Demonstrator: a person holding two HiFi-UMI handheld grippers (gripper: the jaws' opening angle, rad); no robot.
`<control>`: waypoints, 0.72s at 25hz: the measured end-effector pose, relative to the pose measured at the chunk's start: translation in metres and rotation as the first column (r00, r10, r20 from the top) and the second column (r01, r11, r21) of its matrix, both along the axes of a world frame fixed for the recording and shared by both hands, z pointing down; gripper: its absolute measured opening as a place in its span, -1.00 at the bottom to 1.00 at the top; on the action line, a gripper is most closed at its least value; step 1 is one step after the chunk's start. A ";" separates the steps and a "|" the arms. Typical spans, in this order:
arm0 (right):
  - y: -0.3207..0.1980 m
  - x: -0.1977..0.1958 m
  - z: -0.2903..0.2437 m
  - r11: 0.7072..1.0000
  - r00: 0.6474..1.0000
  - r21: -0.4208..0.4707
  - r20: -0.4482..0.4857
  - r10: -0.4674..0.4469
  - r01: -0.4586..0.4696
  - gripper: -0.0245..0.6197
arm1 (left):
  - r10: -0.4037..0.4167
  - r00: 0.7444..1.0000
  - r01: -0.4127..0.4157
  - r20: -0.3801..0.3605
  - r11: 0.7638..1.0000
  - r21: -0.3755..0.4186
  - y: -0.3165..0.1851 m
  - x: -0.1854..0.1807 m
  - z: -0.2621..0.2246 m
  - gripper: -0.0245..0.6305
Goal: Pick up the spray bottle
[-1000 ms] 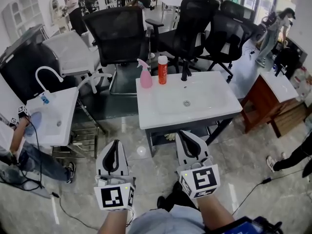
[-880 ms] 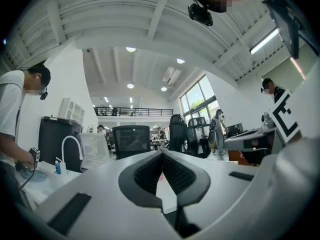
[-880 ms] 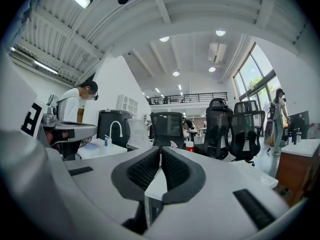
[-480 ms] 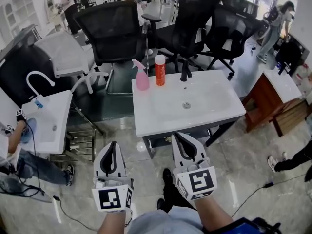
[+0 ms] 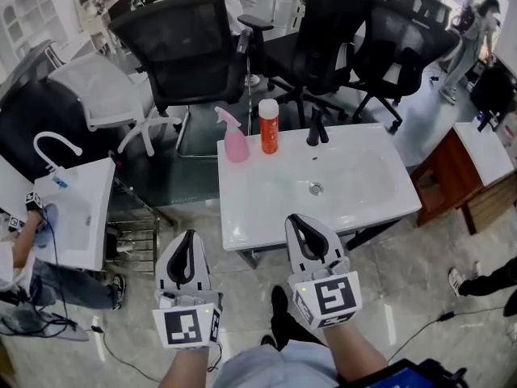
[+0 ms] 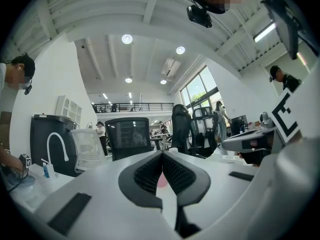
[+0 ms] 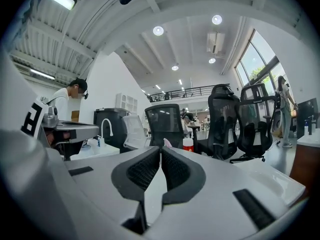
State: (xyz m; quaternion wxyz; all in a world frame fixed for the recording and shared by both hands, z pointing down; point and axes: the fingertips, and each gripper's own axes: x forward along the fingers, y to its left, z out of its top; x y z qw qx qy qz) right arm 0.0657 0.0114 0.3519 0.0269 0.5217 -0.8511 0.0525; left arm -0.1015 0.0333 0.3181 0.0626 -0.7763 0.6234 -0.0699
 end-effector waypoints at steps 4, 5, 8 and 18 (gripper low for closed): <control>-0.036 0.005 -0.008 1.000 1.000 0.010 0.002 -0.021 0.021 -0.84 | -0.014 1.000 0.014 0.008 1.000 0.012 -0.031 0.007 -0.009 -0.88; -0.044 0.006 -0.012 1.000 1.000 0.015 0.003 -0.026 0.026 -0.84 | -0.018 1.000 0.017 0.011 1.000 0.018 -0.038 0.010 -0.012 -0.88; -0.068 0.007 -0.022 0.998 0.999 0.038 0.007 -0.049 0.049 -0.84 | -0.032 0.999 0.032 0.020 0.999 0.040 -0.056 0.014 -0.023 -0.88; -0.122 0.000 -0.042 0.987 0.991 0.095 0.025 -0.130 0.127 -0.84 | -0.102 0.994 0.098 0.042 0.991 0.088 -0.095 0.015 -0.041 -0.88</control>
